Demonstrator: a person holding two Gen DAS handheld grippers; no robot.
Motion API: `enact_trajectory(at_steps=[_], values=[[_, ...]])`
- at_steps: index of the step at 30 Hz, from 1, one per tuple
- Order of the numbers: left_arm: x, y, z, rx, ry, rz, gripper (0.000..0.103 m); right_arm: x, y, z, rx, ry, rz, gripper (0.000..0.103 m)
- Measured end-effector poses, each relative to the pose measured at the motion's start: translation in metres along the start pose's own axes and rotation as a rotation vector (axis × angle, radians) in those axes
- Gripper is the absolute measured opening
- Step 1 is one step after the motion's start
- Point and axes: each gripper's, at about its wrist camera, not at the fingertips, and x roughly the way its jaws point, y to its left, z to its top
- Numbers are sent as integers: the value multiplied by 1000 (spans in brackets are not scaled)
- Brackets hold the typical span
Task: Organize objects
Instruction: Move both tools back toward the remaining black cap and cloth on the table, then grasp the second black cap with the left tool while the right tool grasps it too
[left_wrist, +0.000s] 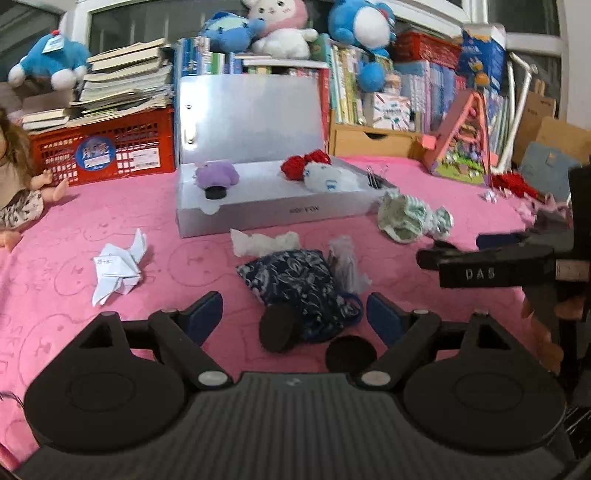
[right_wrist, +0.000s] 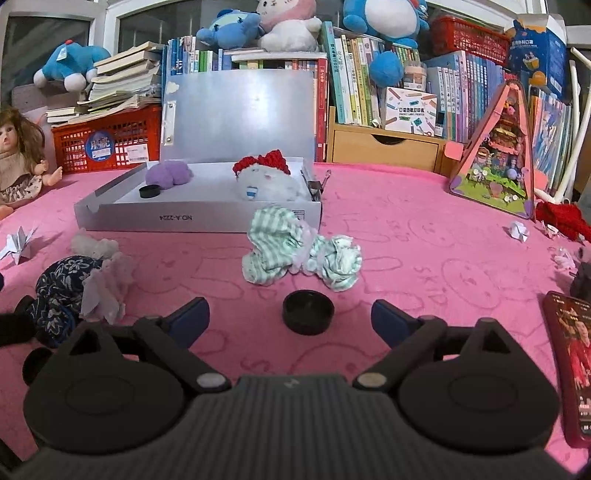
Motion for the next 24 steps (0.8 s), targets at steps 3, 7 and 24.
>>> enact_trajectory(at_steps=[3,7,24], values=[[-4,7,2,-16,-2,4,65,2,-2,0,13,10,-2,96],[-5,13,0,-37,19,6,54,4,-3,1,22,19,-1,93],[12,18,-9,-111,52,-31,37,9,-5,0,39,49,-2,57]])
